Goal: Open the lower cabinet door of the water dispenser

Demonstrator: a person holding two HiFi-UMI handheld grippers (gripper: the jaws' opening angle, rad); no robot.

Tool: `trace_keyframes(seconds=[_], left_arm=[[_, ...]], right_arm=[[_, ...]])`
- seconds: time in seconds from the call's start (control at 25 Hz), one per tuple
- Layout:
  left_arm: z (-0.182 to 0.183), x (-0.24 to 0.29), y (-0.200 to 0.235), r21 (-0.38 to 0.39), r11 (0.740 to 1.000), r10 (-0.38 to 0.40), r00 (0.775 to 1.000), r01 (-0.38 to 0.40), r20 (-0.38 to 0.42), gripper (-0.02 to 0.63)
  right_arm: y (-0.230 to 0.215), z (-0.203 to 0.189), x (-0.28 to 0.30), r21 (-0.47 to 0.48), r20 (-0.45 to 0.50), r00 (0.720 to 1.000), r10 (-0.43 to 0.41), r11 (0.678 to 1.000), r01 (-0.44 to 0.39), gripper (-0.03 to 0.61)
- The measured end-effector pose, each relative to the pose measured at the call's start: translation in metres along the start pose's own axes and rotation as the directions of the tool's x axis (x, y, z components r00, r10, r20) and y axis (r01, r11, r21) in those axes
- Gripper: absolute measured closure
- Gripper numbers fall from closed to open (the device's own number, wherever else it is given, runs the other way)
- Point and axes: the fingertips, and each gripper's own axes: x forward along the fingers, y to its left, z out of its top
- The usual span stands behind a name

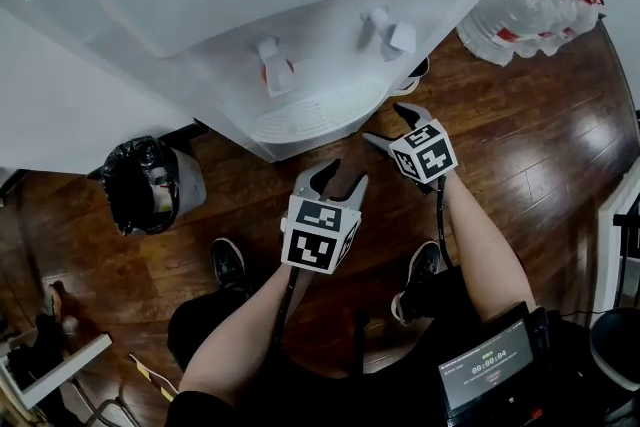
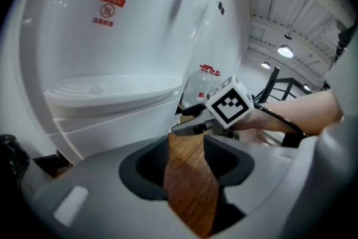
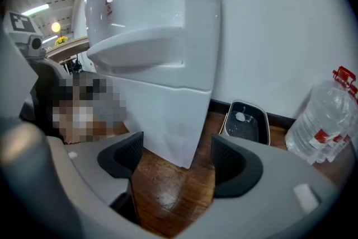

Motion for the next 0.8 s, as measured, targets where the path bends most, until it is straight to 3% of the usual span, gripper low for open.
trace_keyframes(seconds=[0.08,0.2,0.28,0.52,0.8], left_arm=[[0.005,0.007,0.003,-0.001,1.0,-0.003,1.0,0.003,-0.006,0.41],[0.01,0.014,0.006,0.014,1.0,-0.012,1.0,0.013,-0.02,0.41],[0.006,0.019,0.008,0.064,0.998,-0.022,0.998,0.025,-0.051,0.41],[-0.005,0.026,0.001,0.216,0.972,-0.061,0.988,0.091,-0.14,0.41],[0.009,0.011,0.006,0.121,0.988,-0.085,0.991,0.098,-0.107,0.41]], right_arm=[[-0.004,0.004,0.012,-0.024,0.019,1.0,0.002,1.0,-0.002,0.198],[-0.003,-0.003,0.03,-0.124,-0.028,0.999,0.022,0.992,-0.025,0.17],[0.001,-0.009,0.04,-0.17,-0.059,0.997,0.046,0.984,-0.056,0.103],[0.004,0.006,0.058,-0.217,-0.027,0.998,0.051,0.975,-0.056,0.075],[0.005,0.021,0.064,-0.145,0.028,0.998,0.059,0.988,-0.055,0.078]])
